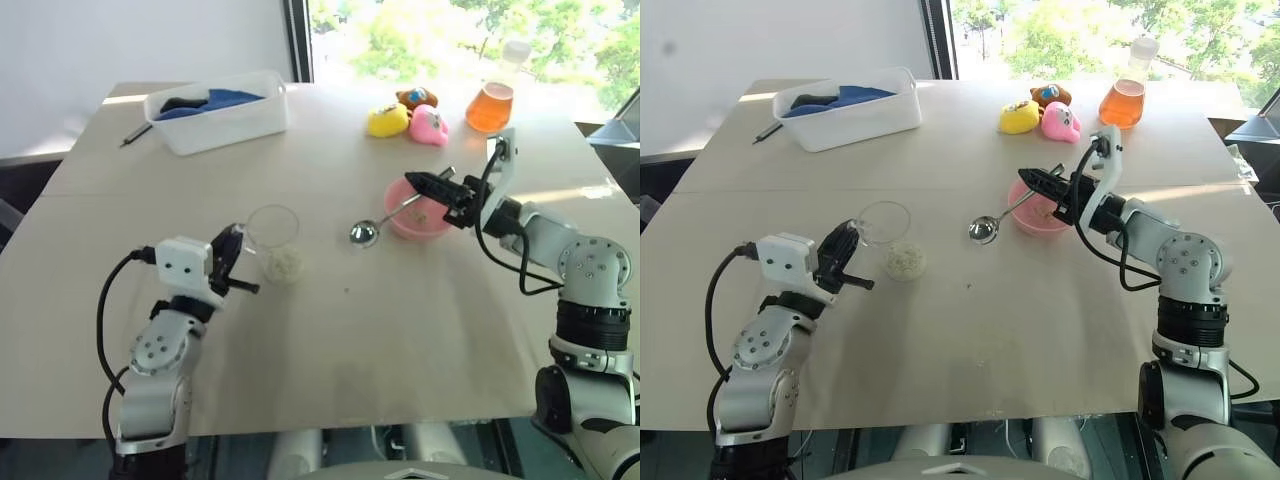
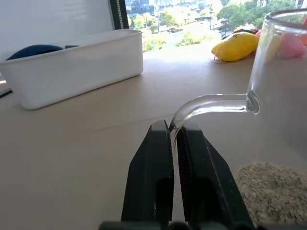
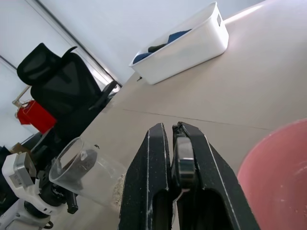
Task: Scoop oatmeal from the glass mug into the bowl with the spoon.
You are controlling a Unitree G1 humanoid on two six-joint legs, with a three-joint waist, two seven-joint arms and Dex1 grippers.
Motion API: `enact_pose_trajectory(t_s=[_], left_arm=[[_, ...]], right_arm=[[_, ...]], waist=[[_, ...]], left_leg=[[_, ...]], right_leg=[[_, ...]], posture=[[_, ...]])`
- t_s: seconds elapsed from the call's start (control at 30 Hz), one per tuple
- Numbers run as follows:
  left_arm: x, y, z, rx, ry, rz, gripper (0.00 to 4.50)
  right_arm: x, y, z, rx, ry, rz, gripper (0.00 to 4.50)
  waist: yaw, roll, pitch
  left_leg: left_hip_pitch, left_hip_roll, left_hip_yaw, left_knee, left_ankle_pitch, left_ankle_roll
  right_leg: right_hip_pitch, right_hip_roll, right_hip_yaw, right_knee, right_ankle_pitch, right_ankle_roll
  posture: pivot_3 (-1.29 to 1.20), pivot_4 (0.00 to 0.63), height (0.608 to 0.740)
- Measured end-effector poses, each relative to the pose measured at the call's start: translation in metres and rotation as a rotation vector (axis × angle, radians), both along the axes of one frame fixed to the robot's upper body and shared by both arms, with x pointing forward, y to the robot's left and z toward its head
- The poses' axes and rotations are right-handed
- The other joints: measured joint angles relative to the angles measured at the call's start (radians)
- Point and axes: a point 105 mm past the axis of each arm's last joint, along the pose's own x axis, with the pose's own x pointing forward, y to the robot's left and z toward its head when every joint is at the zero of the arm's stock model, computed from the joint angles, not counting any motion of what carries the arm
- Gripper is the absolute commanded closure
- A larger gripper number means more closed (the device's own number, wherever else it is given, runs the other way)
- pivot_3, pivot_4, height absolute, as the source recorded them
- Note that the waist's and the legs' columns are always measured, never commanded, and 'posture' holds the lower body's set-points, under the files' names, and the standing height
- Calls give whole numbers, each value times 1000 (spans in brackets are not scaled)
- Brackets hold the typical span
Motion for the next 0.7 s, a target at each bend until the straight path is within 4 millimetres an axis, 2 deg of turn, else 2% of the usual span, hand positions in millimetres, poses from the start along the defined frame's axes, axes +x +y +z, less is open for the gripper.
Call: enact_pose_trajectory(t_s=[0.47, 0.6, 0.7], left_arm=[[-3, -4, -8, -62, 23, 104, 4262], [3, -7, 1, -59, -7, 97, 4262], [4, -8, 0, -59, 2, 93, 4262]], right_arm=[[-1, 4, -1, 11, 6, 11, 4500], [-2, 15, 15, 43, -31, 41, 4500], [-5, 16, 21, 41, -56, 43, 4500]], waist=[[1, 0, 0], [0, 0, 0], [0, 0, 0]], left_leg=[[0, 0, 0, 1, 0, 0], [0, 0, 0, 1, 0, 0], [0, 0, -1, 1, 0, 0]], right_leg=[[0, 3, 0, 0, 0, 0], [0, 3, 0, 1, 0, 0], [0, 3, 0, 1, 0, 0]], posture=[[0, 150, 740], [0, 150, 740], [0, 150, 740]])
